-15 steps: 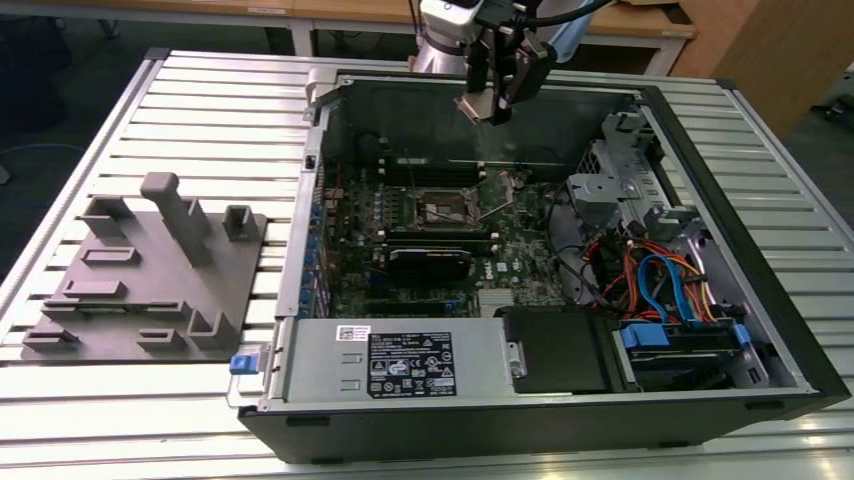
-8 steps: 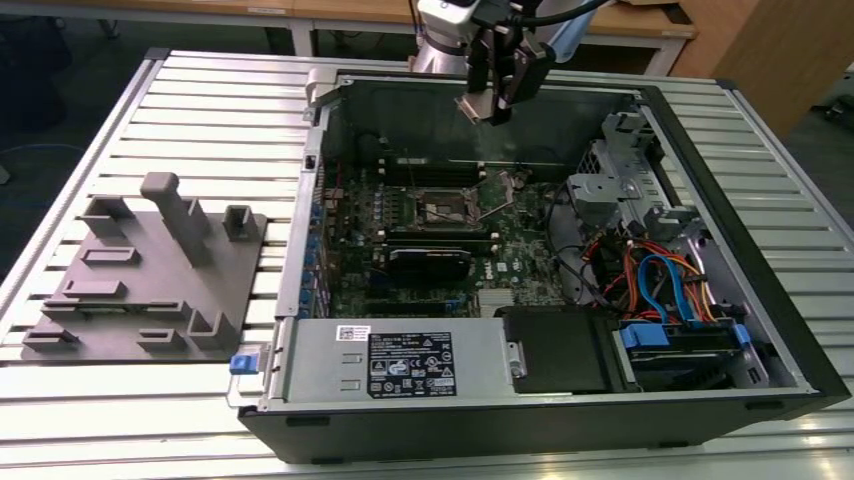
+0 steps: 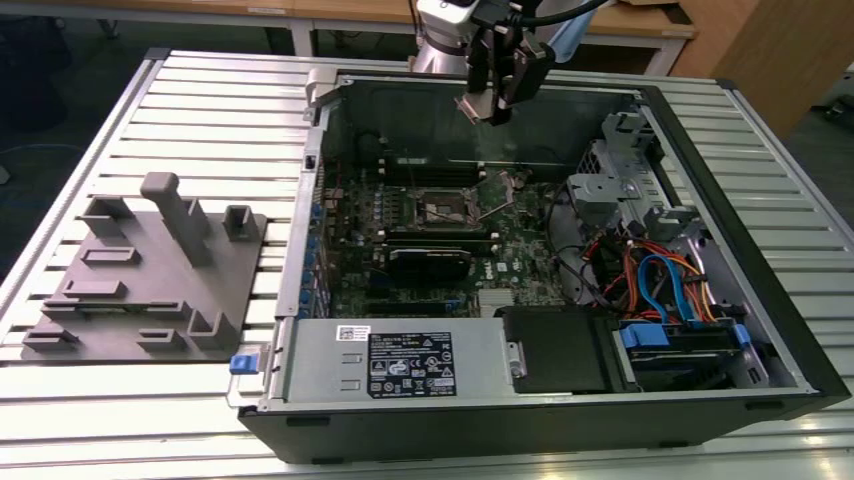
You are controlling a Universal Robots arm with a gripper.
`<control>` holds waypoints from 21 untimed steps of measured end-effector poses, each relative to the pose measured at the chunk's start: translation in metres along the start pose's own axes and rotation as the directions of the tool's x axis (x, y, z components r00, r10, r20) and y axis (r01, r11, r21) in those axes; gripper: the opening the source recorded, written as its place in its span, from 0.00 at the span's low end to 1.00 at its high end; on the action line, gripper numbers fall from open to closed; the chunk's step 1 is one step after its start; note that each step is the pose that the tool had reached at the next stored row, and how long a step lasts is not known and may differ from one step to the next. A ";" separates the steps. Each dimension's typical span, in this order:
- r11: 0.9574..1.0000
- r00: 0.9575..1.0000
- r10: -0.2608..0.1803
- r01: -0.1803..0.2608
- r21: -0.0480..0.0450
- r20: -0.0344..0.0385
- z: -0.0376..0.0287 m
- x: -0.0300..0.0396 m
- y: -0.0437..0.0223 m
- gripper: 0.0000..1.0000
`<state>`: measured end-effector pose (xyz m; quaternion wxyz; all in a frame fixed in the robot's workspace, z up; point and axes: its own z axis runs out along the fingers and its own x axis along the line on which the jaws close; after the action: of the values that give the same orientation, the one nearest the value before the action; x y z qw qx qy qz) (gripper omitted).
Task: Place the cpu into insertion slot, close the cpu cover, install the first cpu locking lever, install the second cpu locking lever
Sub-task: 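Place the cpu into insertion slot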
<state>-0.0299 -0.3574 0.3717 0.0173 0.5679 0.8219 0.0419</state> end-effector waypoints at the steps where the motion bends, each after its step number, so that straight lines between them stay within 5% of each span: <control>1: 1.000 1.000 0.000 0.000 0.000 0.000 0.0000 0.0000 0.0000 0.54; 7: 1.000 1.000 0.003 -0.003 0.000 0.000 0.0000 0.0000 0.0000 0.54; 15: 0.995 0.995 0.103 -0.103 -0.002 0.009 0.0004 0.0000 0.0000 0.54; 21: 0.994 0.993 0.114 -0.114 -0.003 0.010 0.0005 0.0000 0.0000 0.54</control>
<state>-0.0299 -0.3574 0.3712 0.0197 0.6139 0.7881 0.0407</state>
